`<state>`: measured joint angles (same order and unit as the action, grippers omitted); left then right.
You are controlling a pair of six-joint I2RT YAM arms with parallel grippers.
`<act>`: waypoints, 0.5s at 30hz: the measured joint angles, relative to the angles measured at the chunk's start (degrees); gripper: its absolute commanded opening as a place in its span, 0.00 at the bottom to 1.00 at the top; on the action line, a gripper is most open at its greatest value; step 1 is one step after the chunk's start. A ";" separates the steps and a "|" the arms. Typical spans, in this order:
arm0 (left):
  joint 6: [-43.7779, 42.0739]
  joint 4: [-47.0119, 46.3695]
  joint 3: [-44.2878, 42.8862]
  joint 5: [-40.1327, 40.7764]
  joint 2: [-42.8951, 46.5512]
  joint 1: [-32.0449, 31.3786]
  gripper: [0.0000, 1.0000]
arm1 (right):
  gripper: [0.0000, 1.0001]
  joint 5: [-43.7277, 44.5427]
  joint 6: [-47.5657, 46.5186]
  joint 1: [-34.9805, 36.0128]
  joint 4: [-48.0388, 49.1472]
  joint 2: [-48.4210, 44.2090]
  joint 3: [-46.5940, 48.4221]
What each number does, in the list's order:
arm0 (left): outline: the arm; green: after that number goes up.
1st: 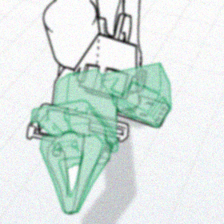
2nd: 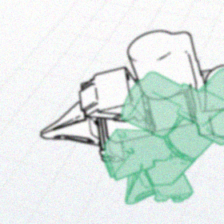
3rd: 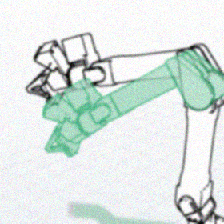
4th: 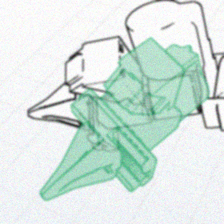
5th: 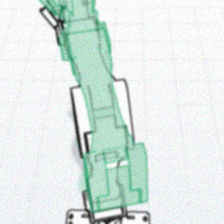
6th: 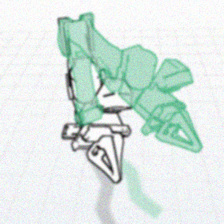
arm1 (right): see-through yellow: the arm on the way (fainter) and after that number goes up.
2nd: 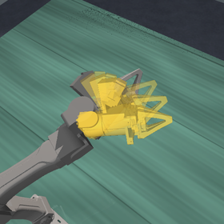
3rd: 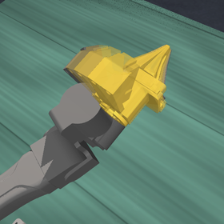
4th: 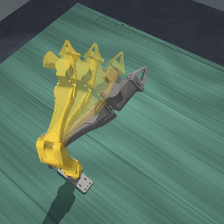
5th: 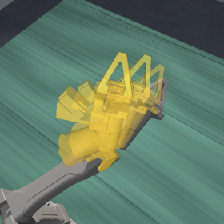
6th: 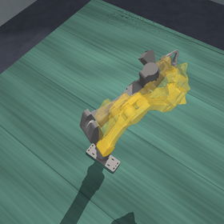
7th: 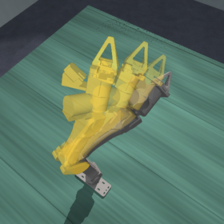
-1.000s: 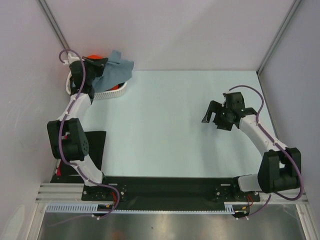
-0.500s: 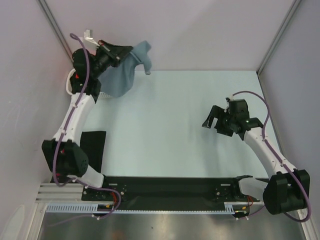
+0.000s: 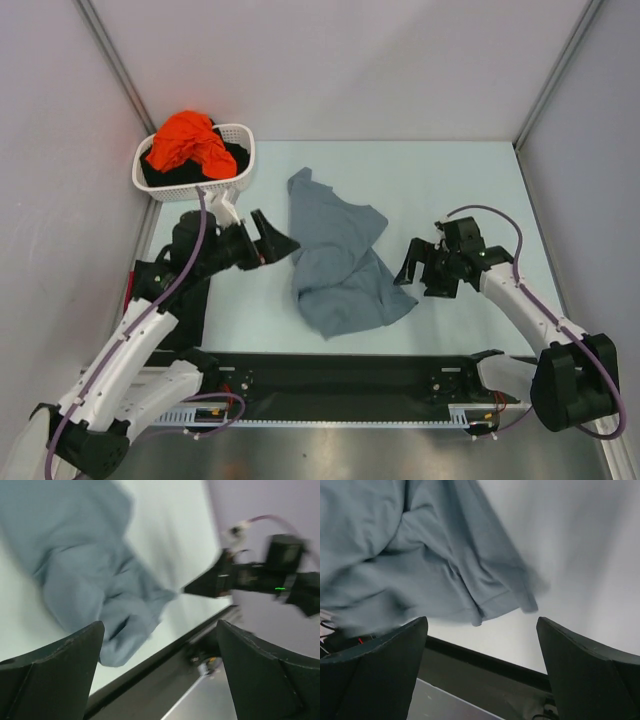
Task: Fold and stack the t-shirts
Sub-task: Move the tshirt to the center of the board, then flatten the tshirt out
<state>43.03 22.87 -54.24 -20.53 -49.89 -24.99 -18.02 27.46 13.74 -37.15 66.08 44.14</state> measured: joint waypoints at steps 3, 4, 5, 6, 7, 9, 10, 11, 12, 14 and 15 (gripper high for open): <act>-2.36 9.07 4.74 4.76 3.04 -0.02 1.00 | 0.98 -0.98 0.11 2.47 0.02 -0.02 -0.92; -3.28 11.56 6.29 6.16 3.78 -0.02 0.98 | 0.98 -1.14 0.09 3.10 0.22 -0.02 -0.94; -4.17 12.83 7.43 6.99 4.24 -0.02 0.96 | 0.96 -1.25 0.07 4.22 0.61 -0.02 -0.94; -4.72 13.79 8.17 7.32 4.39 -0.02 0.90 | 0.93 -1.38 0.02 4.81 1.03 0.07 -0.94; -5.51 14.40 8.90 7.28 4.00 -0.02 0.87 | 0.90 -1.49 -0.11 5.35 1.55 0.28 -0.94; -6.82 14.36 9.68 6.80 2.08 -0.02 0.76 | 0.79 -2.08 -0.20 6.03 2.62 1.84 -0.76; -7.26 13.79 10.05 6.21 0.22 -0.04 0.75 | 0.79 -2.43 -0.44 6.08 3.10 3.41 -0.35; -7.98 12.90 10.34 5.31 -2.16 -0.09 0.75 | 0.76 -2.86 -0.55 6.08 3.65 5.66 0.35; -8.63 11.96 10.40 4.57 -4.59 -0.22 0.79 | 0.76 -3.43 -0.63 6.05 4.13 8.02 1.31; -9.94 10.32 10.43 3.74 -10.58 -0.39 0.86 | 0.77 -4.15 -0.74 6.05 4.85 13.33 4.24; -10.51 9.57 10.38 3.65 -13.49 -0.50 0.91 | 0.78 -4.33 -0.76 6.05 5.35 16.17 6.27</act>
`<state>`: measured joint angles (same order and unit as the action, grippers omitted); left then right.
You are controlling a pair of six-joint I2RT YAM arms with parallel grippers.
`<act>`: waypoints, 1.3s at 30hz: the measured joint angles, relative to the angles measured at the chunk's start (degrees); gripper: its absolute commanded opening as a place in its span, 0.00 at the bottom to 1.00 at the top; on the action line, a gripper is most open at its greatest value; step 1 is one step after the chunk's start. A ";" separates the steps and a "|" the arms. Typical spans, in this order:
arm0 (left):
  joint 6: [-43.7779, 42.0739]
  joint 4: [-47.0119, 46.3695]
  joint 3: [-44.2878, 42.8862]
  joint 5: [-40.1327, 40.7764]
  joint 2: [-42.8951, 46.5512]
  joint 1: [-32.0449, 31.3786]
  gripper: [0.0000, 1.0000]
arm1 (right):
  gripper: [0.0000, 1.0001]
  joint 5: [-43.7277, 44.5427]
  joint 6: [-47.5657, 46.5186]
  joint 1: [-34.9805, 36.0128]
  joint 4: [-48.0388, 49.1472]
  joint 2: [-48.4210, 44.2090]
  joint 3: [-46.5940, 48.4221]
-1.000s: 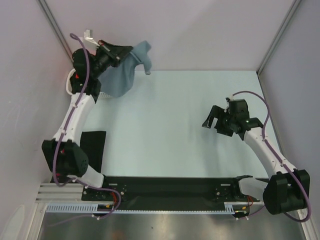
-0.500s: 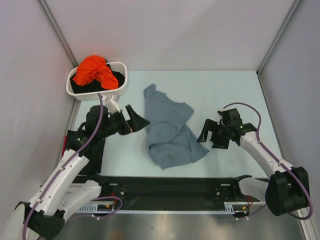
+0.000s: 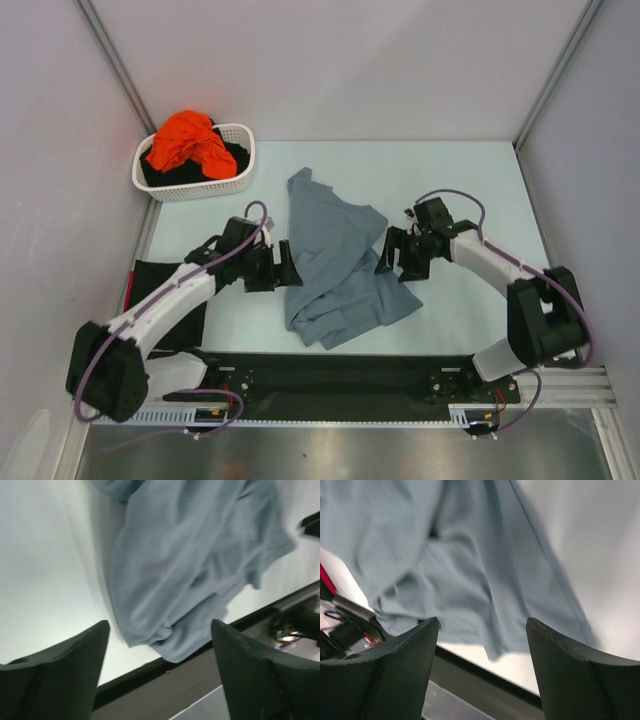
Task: Fold and stack the t-shirts
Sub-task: Flatten the tshirt out
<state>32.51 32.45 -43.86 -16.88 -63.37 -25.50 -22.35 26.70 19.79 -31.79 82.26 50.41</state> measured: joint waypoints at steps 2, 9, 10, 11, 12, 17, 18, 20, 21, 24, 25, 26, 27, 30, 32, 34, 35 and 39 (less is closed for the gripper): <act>-1.33 -0.96 -0.44 0.07 -5.46 -0.04 0.97 | 0.80 0.20 -0.02 0.00 0.90 4.92 4.57; -6.16 -2.05 -10.51 0.24 -23.15 -0.70 0.80 | 0.79 2.56 1.84 -1.14 4.76 20.37 20.02; -6.60 -2.29 -11.32 0.28 -24.46 -0.81 0.77 | 0.78 2.56 2.29 -1.79 5.40 22.84 21.79; -7.10 -2.29 -11.87 0.33 -25.59 -0.94 0.73 | 0.74 2.51 2.91 -2.45 5.90 25.05 23.17; -7.50 -2.27 -12.17 0.33 -26.43 -1.03 0.62 | 0.71 2.56 3.30 -2.91 6.23 26.62 24.00; -9.22 -1.77 -12.76 0.17 -30.73 -1.14 0.44 | 0.50 1.40 5.25 -4.76 5.64 33.66 28.89; -9.44 -1.62 -12.85 0.20 -31.06 -1.14 0.37 | 0.45 1.42 5.38 -4.76 5.79 34.12 29.35; -10.12 -1.14 -13.29 0.22 -31.45 -1.14 0.25 | 0.30 1.27 6.23 -4.66 6.43 35.01 29.81; -10.54 -0.87 -13.62 0.26 -31.47 -1.14 0.22 | 0.23 1.16 6.16 -4.66 6.64 35.23 29.81; -11.34 0.17 -15.21 0.81 -31.47 -1.18 0.06 | 0.00 0.46 6.73 -4.68 7.30 36.30 30.23; -11.74 0.96 -15.98 1.42 -31.47 -1.18 0.00 | 0.00 0.13 7.26 -4.68 7.26 36.68 30.69; -12.02 1.51 -16.52 1.92 -31.45 -1.20 0.00 | 0.00 -0.24 7.52 -4.72 7.21 37.16 31.36; -12.31 2.10 -17.18 2.69 -31.41 -1.22 0.00 | 0.00 -0.37 7.63 -4.79 7.13 37.38 31.93; -13.16 4.35 -18.84 5.79 -30.86 -1.33 0.00 | 0.00 -0.02 7.61 -5.14 6.69 36.39 32.22; -13.57 6.58 -19.91 8.31 -30.10 -1.38 0.00 | 0.00 0.83 7.13 -5.40 5.44 34.45 32.04; -13.70 9.16 -21.40 11.02 -28.68 -1.38 0.00 | 0.00 2.16 6.14 -5.55 3.76 30.40 31.65; -13.75 10.21 -22.21 12.28 -27.67 -1.38 0.00 | 0.00 2.84 5.42 -5.55 2.95 27.32 31.10; -13.42 14.45 -27.30 15.04 -21.38 -1.38 0.00 | 0.00 5.46 2.71 -5.01 0.00 11.61 29.49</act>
<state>19.09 46.89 -71.16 -1.85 -84.75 -26.87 -16.88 29.41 14.79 -31.79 93.86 79.90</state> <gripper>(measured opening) 0.015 0.014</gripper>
